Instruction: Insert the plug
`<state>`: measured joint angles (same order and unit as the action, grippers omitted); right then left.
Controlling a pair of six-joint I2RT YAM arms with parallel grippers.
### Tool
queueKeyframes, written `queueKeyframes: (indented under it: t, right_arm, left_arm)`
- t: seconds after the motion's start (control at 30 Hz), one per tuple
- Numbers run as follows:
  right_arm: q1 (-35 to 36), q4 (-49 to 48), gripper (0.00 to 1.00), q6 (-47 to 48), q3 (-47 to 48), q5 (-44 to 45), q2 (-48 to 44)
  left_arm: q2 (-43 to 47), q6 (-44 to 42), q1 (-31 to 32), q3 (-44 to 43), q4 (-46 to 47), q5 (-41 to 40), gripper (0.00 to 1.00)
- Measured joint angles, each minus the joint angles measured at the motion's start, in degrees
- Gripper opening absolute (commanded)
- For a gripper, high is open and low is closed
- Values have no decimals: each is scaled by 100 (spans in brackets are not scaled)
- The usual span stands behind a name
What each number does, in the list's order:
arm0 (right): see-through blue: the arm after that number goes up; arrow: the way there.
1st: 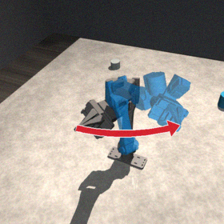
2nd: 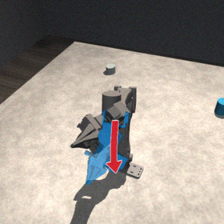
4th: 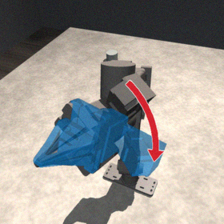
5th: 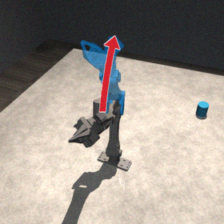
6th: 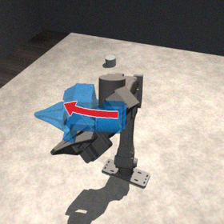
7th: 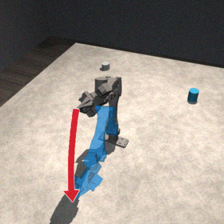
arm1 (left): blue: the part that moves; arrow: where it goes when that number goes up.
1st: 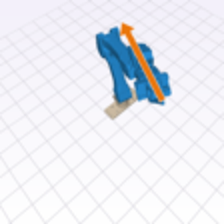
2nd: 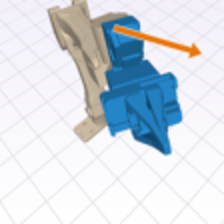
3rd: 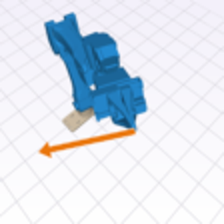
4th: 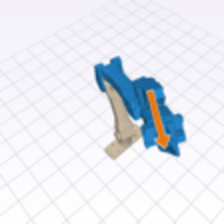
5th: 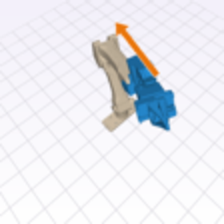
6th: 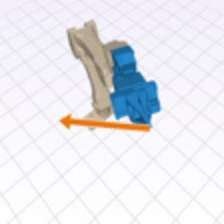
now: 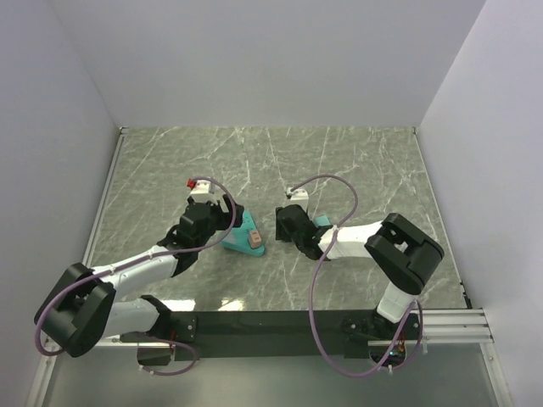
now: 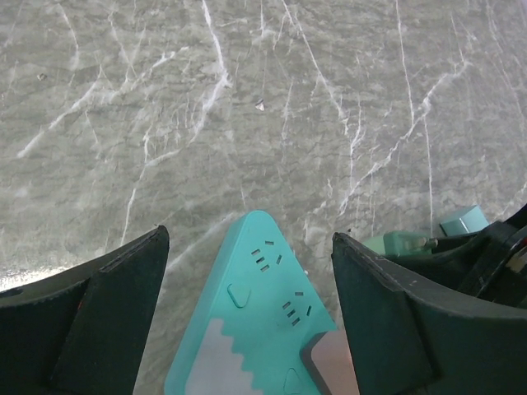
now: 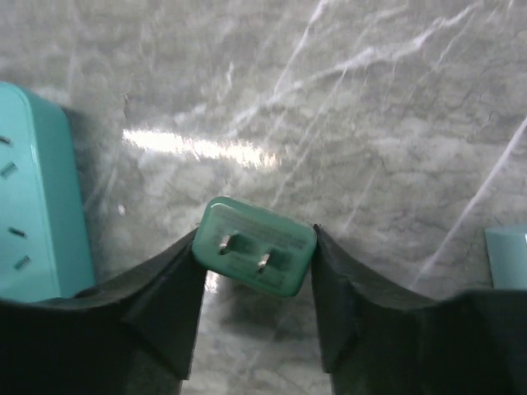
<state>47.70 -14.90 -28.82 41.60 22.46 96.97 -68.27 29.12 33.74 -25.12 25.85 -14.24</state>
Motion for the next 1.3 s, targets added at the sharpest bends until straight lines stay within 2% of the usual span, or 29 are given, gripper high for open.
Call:
queueKeyframes:
  t: [0.1, 0.2, 0.37, 0.6, 0.8, 1.07, 1.3]
  right_arm:
    - [-11, -168, 40, 20, 0, 20, 35]
    - [-13, -225, 35, 92, -11, 13, 24]
    - [-13, -535, 34, 675, -538, -420, -590]
    - [-13, -852, 33, 2048, -802, -2293, -1899]
    - [-13, -721, 31, 2618, -789, -3534, -2229]
    - [-11, -634, 31, 2841, -831, -3989, -2612]
    - [-11, -442, 31, 2896, -831, -4076, -2557]
  left_arm:
    - [-26, -17, 0, 0, -4, 4, 86]
    - [-24, -103, 0, 0, 15, 87, 86]
    - [188, -404, 0, 35, 111, 535, 86]
    - [1132, -852, 0, 313, 424, 1635, 84]
    - [1200, -1001, 0, 330, 592, 2747, 82]
    - [951, -1051, 66, 330, 662, 3650, 81]
    - [688, -1178, 238, 328, 715, 3880, 80]
